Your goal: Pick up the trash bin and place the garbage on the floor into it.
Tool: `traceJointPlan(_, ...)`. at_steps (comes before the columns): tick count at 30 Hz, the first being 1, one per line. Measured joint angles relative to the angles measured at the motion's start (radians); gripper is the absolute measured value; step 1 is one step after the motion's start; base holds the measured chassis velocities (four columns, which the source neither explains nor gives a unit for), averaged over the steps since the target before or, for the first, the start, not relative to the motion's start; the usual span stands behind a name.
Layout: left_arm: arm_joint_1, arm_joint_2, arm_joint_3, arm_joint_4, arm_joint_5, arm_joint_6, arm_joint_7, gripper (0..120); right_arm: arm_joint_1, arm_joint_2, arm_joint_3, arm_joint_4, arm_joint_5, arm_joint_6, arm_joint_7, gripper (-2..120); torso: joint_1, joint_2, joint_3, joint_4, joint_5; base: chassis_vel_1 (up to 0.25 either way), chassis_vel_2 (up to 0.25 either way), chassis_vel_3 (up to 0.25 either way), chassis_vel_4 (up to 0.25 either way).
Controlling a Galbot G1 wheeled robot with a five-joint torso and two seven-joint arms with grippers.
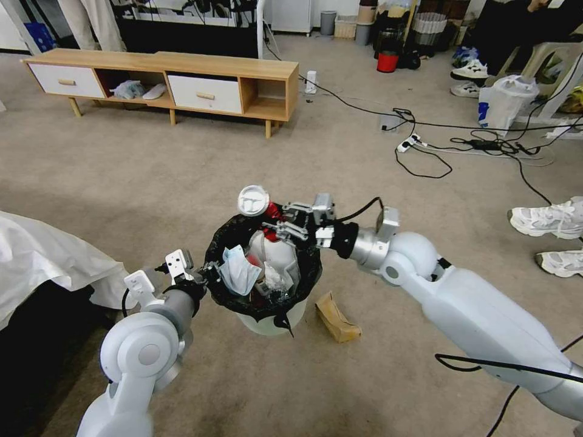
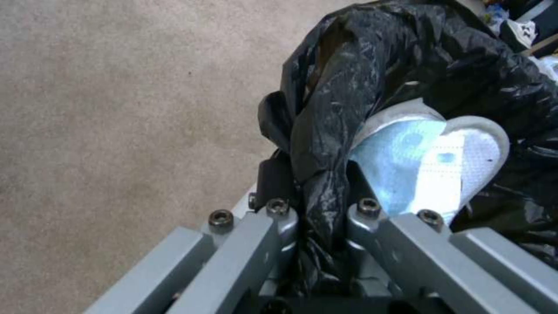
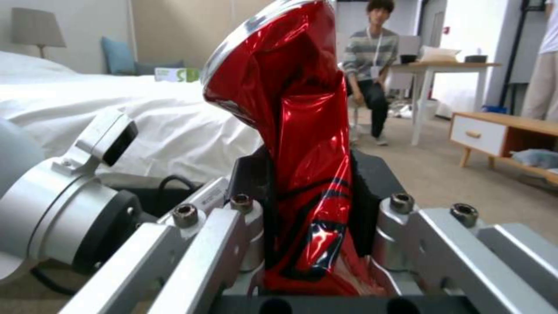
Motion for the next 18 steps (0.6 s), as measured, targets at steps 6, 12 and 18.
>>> traceJointPlan(6,-0.001,0.000,-0.002,0.003,0.000,-0.001,0.000,4,0.007,0.016,-0.023,-0.009,-0.008,0.000,0.003,22,0.000,0.000,0.000,0.0001,0.0000,0.000,0.000,0.000,0.000)
traceJointPlan(12,-0.001,-0.002,-0.001,0.003,0.000,-0.002,0.000,4,-0.013,0.008,-0.013,0.000,-0.023,-0.005,0.010,25,0.000,0.000,0.000,-0.0001,0.0000,0.000,0.000,0.000,0.000)
traceJointPlan(18,-0.003,-0.003,-0.001,0.003,0.002,-0.002,0.001,4,-0.035,-0.001,0.006,0.004,-0.026,-0.002,0.015,47,0.000,0.000,0.000,0.0000,0.0001,0.000,0.000,0.000,0.000)
